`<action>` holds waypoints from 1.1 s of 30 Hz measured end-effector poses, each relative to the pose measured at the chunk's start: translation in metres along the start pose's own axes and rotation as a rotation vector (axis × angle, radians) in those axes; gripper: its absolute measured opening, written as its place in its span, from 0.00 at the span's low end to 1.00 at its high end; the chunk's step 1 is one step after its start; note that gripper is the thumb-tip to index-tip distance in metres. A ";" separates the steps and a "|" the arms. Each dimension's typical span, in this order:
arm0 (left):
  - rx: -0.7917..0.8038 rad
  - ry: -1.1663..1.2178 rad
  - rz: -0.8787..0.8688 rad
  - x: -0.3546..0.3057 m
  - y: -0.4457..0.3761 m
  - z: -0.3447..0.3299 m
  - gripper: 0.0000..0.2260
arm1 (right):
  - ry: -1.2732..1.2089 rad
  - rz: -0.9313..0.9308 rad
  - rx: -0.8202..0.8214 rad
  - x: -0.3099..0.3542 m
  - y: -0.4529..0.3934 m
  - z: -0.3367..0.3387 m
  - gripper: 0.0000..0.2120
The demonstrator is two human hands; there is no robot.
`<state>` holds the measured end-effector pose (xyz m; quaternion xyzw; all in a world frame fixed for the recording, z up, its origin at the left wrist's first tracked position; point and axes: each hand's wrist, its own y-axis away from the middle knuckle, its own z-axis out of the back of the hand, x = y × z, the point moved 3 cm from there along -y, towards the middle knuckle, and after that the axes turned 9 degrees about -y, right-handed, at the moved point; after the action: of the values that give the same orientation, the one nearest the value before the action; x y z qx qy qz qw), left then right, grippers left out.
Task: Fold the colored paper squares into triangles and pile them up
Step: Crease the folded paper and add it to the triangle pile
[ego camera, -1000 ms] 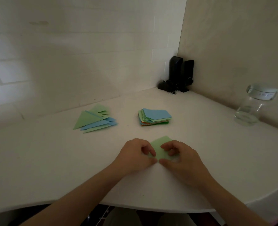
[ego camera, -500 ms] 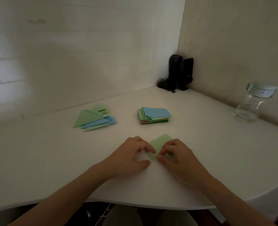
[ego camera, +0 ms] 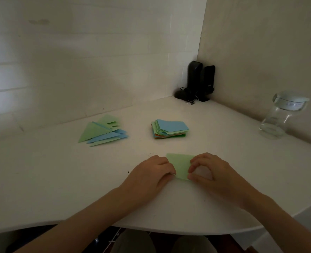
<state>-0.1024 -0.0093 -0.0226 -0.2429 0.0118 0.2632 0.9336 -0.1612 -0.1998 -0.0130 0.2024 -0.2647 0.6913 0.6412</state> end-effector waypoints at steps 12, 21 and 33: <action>-0.046 0.089 0.244 0.000 -0.008 -0.011 0.06 | -0.024 -0.024 -0.307 -0.001 0.010 -0.017 0.10; -0.038 0.078 0.321 -0.003 -0.011 -0.016 0.12 | 0.092 -0.015 -0.351 -0.001 0.006 -0.022 0.11; 0.033 0.326 0.359 0.011 -0.005 -0.003 0.10 | -0.136 -0.079 -0.032 -0.014 -0.006 -0.007 0.23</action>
<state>-0.0899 -0.0087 -0.0246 -0.2610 0.2097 0.3821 0.8613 -0.1532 -0.2063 -0.0260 0.2491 -0.3103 0.6458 0.6516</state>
